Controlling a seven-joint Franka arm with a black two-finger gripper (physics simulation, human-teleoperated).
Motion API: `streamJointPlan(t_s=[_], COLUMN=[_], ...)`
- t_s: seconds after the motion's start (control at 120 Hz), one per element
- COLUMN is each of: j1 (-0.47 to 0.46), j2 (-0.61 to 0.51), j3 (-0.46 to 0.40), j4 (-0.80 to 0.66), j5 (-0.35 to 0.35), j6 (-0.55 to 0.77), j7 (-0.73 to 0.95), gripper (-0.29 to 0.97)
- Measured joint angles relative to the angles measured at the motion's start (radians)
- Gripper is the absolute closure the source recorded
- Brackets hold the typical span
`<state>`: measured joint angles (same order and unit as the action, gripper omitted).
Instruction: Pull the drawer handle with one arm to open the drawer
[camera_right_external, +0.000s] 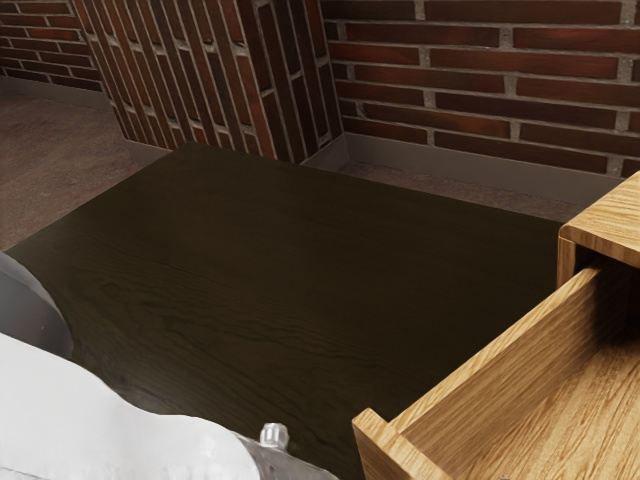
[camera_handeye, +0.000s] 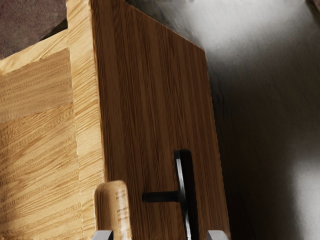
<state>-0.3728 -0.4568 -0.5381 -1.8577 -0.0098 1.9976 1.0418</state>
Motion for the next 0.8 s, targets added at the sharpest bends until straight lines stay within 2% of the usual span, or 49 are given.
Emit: streamJointPlan(t_s=[0.083, 0.208, 0.342, 0.408, 0.483, 0.8], j1=[0.016, 0.1, 0.136, 0.139, 0.146, 0.233], j2=[0.023, 0.135, 0.26, 0.304, 0.34, 0.388], j3=[0.014, 0.071, 0.248, 0.353, 0.424, 0.541], j4=[0.12, 0.326, 0.509, 0.535, 0.545, 0.573], j5=[-0.001, 0.009, 0.017, 0.017, 0.019, 0.012], j6=[-0.085, -0.257, -0.46, -0.531, -0.588, -0.687], j7=[-0.001, -0.001, 0.004, 0.009, 0.014, -0.042], gripper=[0.47, 0.42, 0.25, 0.18, 0.13, 0.03])
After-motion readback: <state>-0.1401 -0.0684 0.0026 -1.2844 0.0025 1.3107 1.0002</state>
